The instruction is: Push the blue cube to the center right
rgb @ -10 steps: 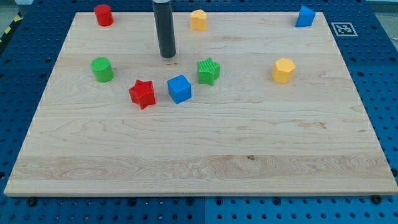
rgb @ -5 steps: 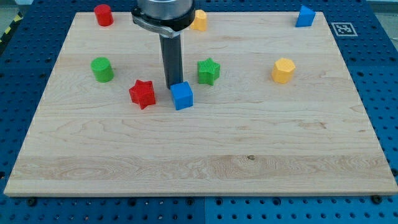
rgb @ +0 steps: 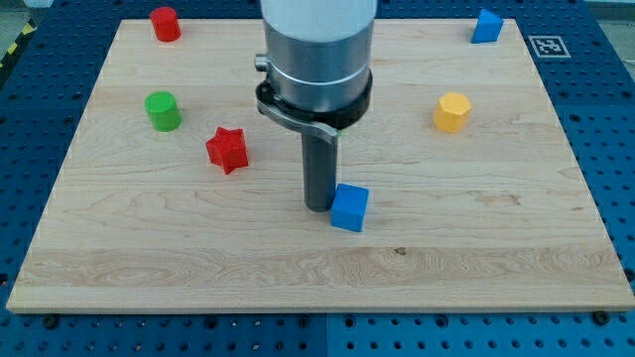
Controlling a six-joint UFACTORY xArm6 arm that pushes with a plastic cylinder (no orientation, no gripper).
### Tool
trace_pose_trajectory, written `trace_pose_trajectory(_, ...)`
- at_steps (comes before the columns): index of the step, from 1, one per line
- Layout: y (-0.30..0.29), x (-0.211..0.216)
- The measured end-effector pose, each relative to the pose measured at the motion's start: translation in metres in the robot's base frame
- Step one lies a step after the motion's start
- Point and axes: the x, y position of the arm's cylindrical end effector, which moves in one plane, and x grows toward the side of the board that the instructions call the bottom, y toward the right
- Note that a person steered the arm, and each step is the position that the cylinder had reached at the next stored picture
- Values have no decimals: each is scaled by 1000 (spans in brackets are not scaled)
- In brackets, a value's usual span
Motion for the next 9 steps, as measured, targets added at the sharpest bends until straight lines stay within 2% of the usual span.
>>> trace_pose_trajectory(3,39,30)
trace_pose_trajectory(7,174,37)
trace_pose_trajectory(9,210,31)
